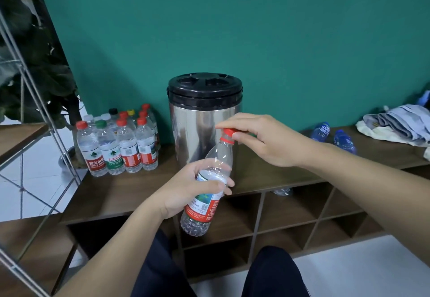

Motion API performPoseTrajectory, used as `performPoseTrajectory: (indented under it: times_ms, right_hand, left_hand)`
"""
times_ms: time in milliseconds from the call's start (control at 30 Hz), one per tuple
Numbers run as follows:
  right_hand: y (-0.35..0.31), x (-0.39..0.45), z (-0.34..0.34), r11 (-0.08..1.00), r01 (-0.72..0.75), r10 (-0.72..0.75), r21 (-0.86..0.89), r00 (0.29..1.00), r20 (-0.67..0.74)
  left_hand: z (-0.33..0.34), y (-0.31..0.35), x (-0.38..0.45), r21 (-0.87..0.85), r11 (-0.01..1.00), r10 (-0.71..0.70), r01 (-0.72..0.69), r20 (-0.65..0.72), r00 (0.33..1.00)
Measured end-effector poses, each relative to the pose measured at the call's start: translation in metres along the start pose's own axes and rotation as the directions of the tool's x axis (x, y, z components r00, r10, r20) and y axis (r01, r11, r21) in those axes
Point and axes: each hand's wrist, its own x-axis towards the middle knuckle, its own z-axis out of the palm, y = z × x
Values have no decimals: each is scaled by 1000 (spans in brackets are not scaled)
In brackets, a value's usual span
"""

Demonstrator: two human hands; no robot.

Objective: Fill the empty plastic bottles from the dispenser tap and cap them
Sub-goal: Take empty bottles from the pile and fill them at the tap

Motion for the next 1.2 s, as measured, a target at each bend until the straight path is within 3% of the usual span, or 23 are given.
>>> performPoseTrajectory:
  times_ms: [100,267,400,500,633,767,933,1067,1133,1200]
  right_hand:
    - [12,-6,16,998,-53,55,29,996,-69]
    - [42,-21,59,951,-256,285,172,942,-178]
    - [83,-30,108,904,-414,428,106,879,-212]
    - [112,-34,147,878,-478,474,20,864,-169]
    - [143,-40,191,809,-581,578,-88,814,-59]
    - [147,-39,217,765,-620,624,-174,781,-40]
    - [152,-39,226,748,-651,646,-128,759,-87]
    - [131,-39,215,804,-585,542,-104,794,-275]
    - [107,-33,209,848,-527,484,-47,808,-336]
    - [77,-23,201,869,-478,490,124,801,-344]
  left_hand:
    - [6,-20,0,93,996,-1,3,-28,1000]
    - [19,-58,0,209,978,13,11,-115,993]
    - [26,-89,0,265,964,17,12,-107,994]
    - [30,-119,1,258,966,9,5,-55,998]
    - [31,-153,1,231,968,-73,95,-103,992]
    - [20,-181,-1,290,949,-82,121,-143,986]
    - [4,-212,-5,322,916,-193,238,-167,967]
    - [-5,-227,-2,328,894,-222,307,-272,936]
    - [-6,-232,1,335,890,-204,308,-311,928]
    - [-5,-232,4,334,896,-176,293,-338,924]
